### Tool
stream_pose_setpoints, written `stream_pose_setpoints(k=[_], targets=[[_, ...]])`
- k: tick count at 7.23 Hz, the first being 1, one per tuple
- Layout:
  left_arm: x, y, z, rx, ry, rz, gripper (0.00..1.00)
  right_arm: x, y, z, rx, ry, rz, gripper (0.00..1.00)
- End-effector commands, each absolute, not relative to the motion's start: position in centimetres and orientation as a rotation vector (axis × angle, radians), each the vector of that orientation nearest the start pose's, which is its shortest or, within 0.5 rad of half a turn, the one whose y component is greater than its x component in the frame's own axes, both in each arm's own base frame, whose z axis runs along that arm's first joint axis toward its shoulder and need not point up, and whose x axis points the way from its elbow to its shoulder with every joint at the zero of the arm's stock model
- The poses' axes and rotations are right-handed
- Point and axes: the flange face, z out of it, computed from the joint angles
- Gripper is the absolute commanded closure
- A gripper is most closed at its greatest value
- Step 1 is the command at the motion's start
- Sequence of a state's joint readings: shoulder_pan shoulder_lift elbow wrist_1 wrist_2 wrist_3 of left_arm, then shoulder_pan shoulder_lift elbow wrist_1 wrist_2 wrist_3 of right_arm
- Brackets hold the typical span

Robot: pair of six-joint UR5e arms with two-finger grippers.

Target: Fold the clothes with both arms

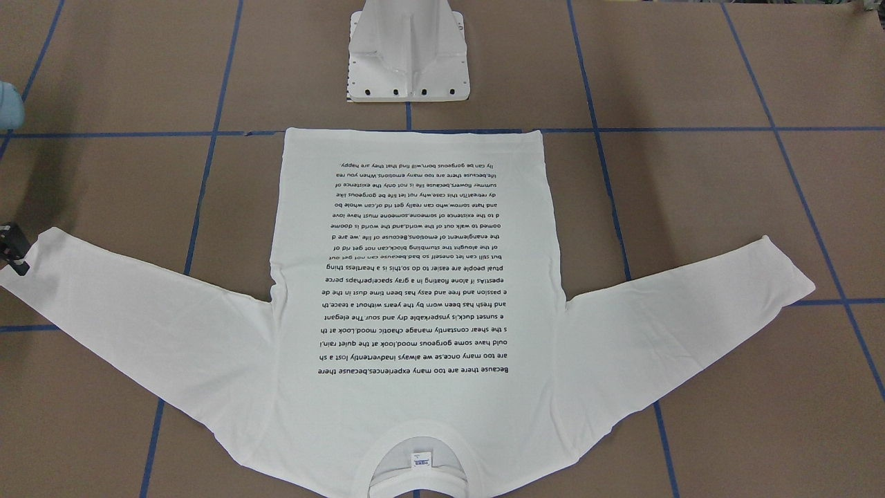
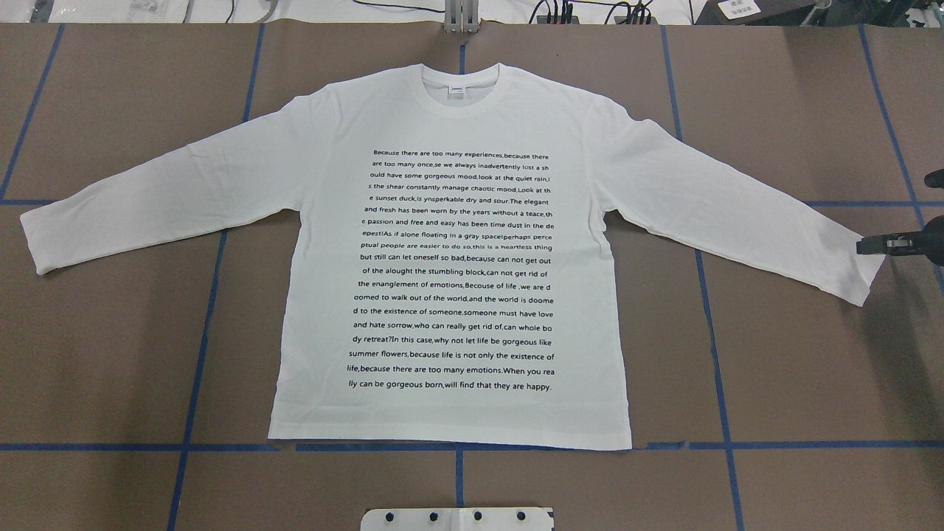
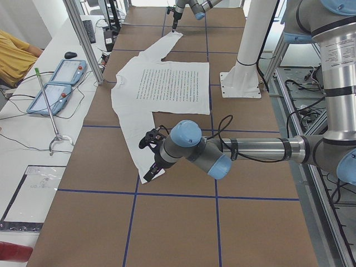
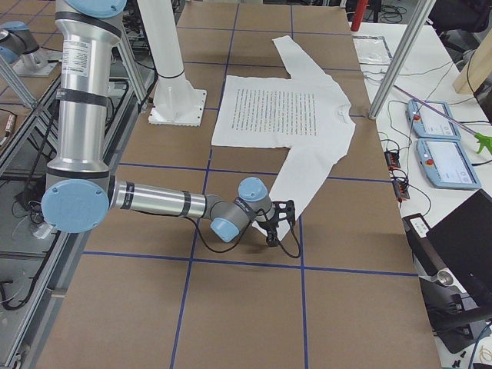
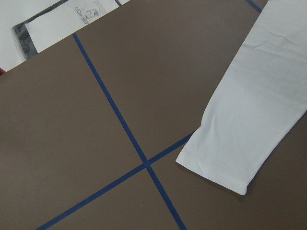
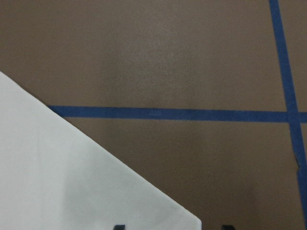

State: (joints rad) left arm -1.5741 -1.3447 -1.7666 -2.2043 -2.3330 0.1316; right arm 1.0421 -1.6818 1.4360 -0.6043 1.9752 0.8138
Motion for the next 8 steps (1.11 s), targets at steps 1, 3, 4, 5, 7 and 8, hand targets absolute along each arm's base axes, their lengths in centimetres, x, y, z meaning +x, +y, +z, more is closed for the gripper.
stream_pose_setpoints(k=[1, 3, 4, 5, 7, 8], targets=[[-6.6, -41.9, 59.1, 0.624, 0.700, 0.348, 0.00, -15.8, -45.6, 68.3, 0.305, -0.752, 0.149, 0.31], [-6.7, -41.9, 59.1, 0.625, 0.700, 0.346, 0.00, -15.8, -45.5, 68.6, 0.298, -0.751, 0.151, 0.35], [-6.6, -41.9, 59.1, 0.624, 0.700, 0.348, 0.00, -15.8, -45.5, 68.7, 0.297, -0.750, 0.151, 0.36], [-6.7, -41.9, 59.1, 0.625, 0.700, 0.346, 0.00, -15.8, -45.5, 68.7, 0.296, -0.750, 0.154, 0.36], [-6.6, -41.9, 59.2, 0.623, 0.700, 0.347, 0.00, -15.8, -45.4, 69.4, 0.286, -0.747, 0.161, 0.41], [-6.7, -41.9, 59.2, 0.623, 0.700, 0.346, 0.00, -15.8, -45.4, 69.3, 0.287, -0.748, 0.161, 0.56]])
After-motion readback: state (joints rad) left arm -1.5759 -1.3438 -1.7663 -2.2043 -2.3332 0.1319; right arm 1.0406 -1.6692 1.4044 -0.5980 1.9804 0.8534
